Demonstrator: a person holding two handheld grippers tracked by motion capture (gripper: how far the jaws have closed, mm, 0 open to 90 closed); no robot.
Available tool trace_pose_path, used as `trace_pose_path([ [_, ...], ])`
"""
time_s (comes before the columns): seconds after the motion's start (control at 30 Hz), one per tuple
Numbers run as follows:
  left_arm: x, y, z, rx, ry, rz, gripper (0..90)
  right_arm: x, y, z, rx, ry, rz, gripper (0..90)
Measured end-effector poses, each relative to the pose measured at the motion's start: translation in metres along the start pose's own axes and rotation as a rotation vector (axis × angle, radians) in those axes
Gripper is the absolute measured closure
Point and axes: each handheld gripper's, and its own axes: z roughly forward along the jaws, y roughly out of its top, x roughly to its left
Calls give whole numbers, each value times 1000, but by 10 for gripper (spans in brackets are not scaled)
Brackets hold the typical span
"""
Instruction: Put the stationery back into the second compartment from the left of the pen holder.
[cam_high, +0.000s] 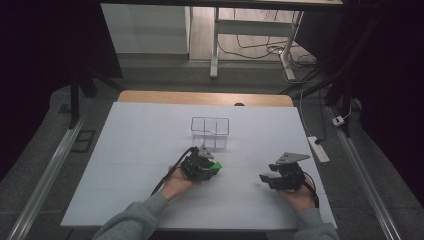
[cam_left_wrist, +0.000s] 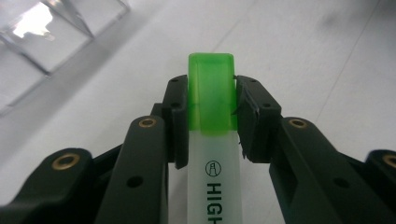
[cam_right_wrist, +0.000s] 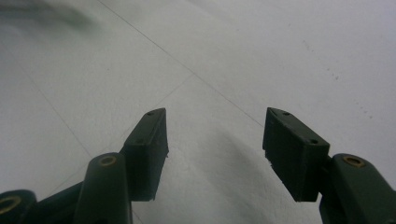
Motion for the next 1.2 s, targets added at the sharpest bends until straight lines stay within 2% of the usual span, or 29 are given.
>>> trace_pose_path([
  [0.1, 5, -1, -11, -47, 3, -13, 664, 0, 0, 0, 1, 0, 0, 402],
  [0.37, 15, -3, -32, -120, -12, -39, 663, 0, 0, 0, 1, -2, 0, 400],
  [0.7, 26, -3, -53, -195, -6, -31, 663, -1, 0, 0, 1, -1, 2, 399],
  [0.87, 31, -4, -63, -243, 4, -40, 663, -1, -1, 0, -3, -2, 2, 399],
  [1.2, 37, -4, -76, -289, 13, -38, 663, -1, -1, -1, -10, 2, 4, 390],
])
